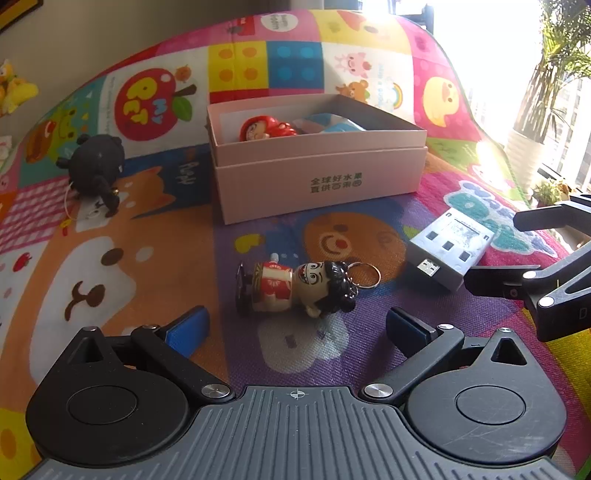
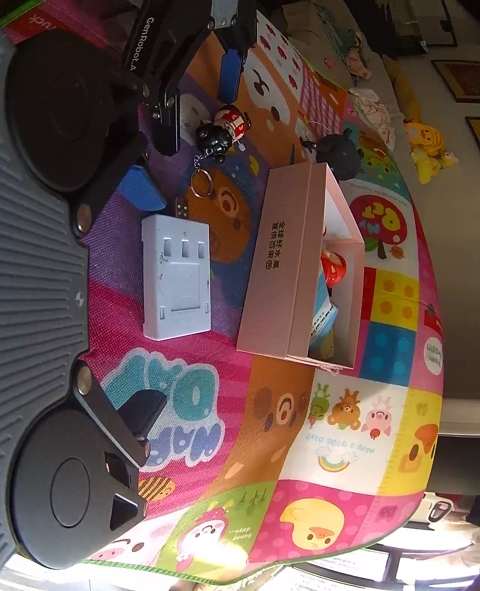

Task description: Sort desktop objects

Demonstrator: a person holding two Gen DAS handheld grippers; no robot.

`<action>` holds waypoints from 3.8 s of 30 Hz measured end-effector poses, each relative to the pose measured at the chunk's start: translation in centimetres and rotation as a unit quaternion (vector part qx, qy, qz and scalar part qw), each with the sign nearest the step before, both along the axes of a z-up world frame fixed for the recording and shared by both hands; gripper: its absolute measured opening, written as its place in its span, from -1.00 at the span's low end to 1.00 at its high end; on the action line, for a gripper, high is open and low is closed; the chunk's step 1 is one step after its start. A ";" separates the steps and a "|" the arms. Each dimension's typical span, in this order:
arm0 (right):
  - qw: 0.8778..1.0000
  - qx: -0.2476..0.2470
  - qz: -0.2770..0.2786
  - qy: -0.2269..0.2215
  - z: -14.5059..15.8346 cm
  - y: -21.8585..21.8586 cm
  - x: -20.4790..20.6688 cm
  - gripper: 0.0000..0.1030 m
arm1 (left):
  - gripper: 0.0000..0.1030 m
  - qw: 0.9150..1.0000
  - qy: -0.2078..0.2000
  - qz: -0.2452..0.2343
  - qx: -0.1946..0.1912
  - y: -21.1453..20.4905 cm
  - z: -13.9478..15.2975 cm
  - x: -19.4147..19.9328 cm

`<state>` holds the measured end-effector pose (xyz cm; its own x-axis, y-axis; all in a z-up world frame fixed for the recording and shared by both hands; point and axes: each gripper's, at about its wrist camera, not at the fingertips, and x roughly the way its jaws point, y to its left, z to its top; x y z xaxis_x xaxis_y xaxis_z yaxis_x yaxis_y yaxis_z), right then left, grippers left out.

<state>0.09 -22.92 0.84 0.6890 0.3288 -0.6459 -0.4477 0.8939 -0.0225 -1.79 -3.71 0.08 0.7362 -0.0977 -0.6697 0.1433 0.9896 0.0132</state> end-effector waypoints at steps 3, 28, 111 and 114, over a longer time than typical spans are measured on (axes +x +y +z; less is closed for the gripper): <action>1.000 -0.004 0.012 0.009 -0.3 1.0 1.2 1.00 | 1.00 1.000 0.000 0.001 0.001 0.0 0.0 0.0; 0.999 0.006 0.034 0.015 -1.1 1.1 2.0 0.56 | 1.00 1.000 0.004 0.012 0.002 0.1 0.1 0.1; 0.995 0.020 -0.072 0.062 8.1 13.3 25.1 0.57 | 1.00 0.983 -0.066 0.112 -0.128 10.8 0.8 3.7; 0.996 0.019 -0.056 0.060 8.4 15.5 25.3 0.57 | 1.00 0.983 -0.067 0.110 -0.129 10.8 0.7 3.6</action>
